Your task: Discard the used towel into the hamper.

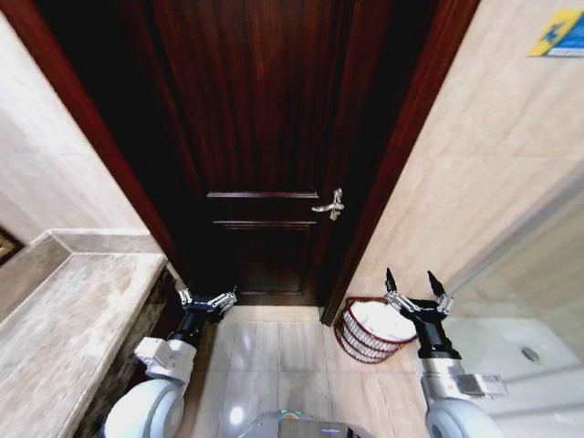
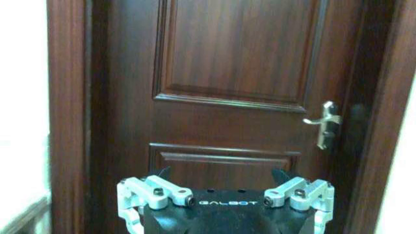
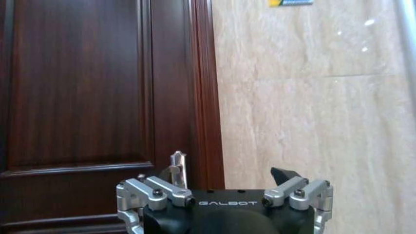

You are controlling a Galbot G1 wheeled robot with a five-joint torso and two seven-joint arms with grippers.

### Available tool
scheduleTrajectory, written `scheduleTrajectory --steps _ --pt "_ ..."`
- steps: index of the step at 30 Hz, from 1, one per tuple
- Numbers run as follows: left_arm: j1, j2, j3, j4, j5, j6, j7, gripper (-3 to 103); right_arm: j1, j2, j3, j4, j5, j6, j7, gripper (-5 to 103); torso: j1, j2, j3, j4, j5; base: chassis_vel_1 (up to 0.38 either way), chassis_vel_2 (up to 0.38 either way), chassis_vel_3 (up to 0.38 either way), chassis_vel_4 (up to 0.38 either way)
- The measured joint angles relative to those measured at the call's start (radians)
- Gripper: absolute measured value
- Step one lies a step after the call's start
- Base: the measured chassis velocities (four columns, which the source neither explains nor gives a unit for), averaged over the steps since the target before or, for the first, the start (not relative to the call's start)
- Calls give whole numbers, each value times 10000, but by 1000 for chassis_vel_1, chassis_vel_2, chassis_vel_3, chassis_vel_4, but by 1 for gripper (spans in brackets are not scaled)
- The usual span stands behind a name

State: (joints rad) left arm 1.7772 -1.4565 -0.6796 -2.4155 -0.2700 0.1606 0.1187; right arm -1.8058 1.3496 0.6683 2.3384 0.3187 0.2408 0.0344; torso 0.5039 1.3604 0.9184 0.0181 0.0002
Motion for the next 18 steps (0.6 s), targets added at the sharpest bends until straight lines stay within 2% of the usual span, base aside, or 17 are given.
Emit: scheduleTrajectory --steps 7,8,11,14,15,18 --pt "0 0 0 0 0 0 0 100 0 0 1 0 0 0 0 100 -2 1 -2 0 -4 339 -339 -339 323" --pt "0 0 0 0 0 0 1 100 1 0 1 0 0 -1 0 100 -3 1 -2 -1 7 368 -419 -373 354" --pt "-1 1 -1 0 0 0 -1 100 1 0 0 0 0 -1 0 100 0 0 1 0 -10 352 -410 -374 374" --pt "3 0 -1 -1 0 0 1 100 -3 0 0 0 0 -1 0 100 -7 3 -3 -1 6 354 -345 -343 330" --pt "3 0 0 0 0 0 0 100 -2 0 0 0 0 0 0 100 -7 3 -3 0 -5 370 -321 -312 282" --pt "3 -1 0 0 0 0 2 100 -8 1 1 0 0 0 0 100 -13 7 -6 -4 1 208 -203 -218 212"
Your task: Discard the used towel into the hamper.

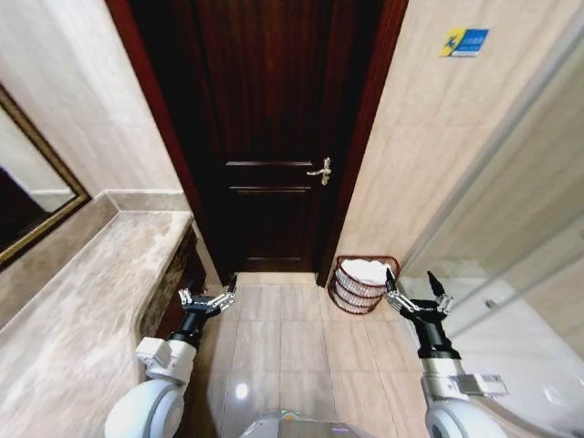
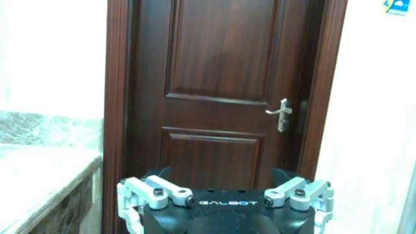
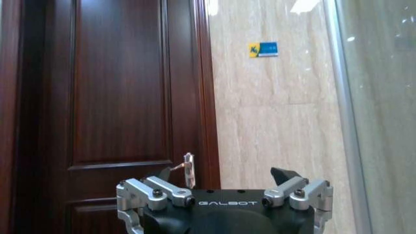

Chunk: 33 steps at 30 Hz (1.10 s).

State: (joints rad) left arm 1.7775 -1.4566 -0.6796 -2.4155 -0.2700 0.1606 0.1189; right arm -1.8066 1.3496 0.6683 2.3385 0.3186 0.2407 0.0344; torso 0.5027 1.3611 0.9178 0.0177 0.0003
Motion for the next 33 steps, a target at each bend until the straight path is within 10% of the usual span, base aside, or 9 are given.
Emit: scheduleTrajectory --steps 33 --pt "-3 0 1 0 0 0 -2 100 9 0 0 0 0 0 0 100 13 -8 6 4 -3 2 17 15 6"
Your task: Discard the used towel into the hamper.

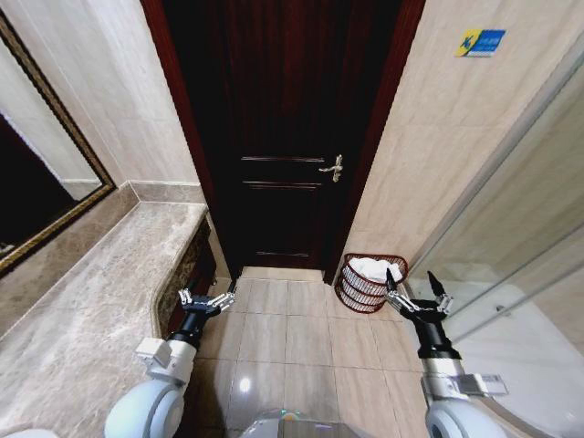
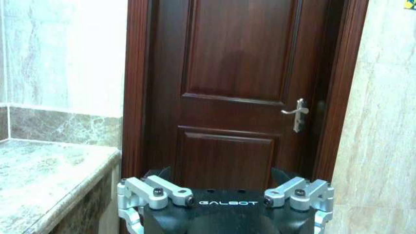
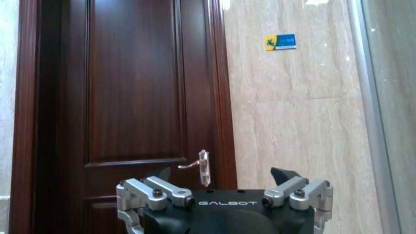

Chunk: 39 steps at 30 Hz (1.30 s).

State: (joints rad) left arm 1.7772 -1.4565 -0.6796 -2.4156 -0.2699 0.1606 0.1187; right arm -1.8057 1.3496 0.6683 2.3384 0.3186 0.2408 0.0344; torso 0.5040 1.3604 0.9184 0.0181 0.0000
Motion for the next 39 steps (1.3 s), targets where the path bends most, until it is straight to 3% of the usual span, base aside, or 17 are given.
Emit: scheduleTrajectory --steps 19,39 --pt "-1 0 0 0 0 0 0 100 0 0 0 0 0 0 0 100 1 0 0 0 0 0 0 0 0" --pt "1 0 -1 0 0 0 0 100 -2 0 0 1 0 0 0 100 -8 5 -3 -1 0 96 -99 -100 83"
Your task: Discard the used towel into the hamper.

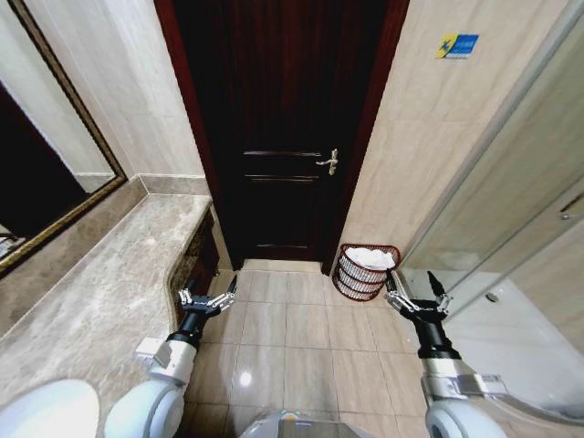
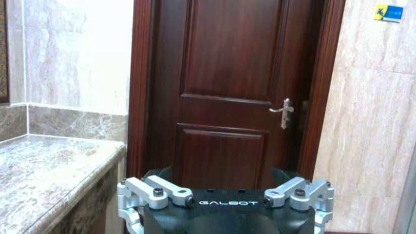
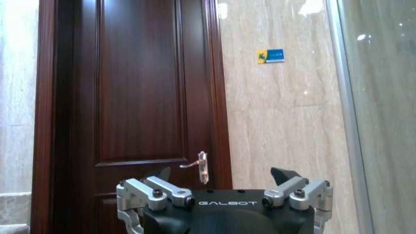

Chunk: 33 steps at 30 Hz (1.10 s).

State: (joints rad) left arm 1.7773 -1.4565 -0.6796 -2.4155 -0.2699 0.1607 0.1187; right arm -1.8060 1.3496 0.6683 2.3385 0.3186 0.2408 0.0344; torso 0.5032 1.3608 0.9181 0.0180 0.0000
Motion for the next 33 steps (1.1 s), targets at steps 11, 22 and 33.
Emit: scheduleTrajectory --steps 11,22,33 --pt "-1 0 0 0 0 0 0 100 2 0 0 0 0 0 0 100 6 -6 2 1 0 -29 19 28 -19" --pt "-1 0 0 0 0 0 0 100 2 0 0 -1 0 0 0 100 8 -6 2 1 -1 0 0 0 0" --pt "-1 0 1 0 0 0 0 100 2 0 0 0 0 0 0 100 7 -5 2 1 0 0 0 0 0"
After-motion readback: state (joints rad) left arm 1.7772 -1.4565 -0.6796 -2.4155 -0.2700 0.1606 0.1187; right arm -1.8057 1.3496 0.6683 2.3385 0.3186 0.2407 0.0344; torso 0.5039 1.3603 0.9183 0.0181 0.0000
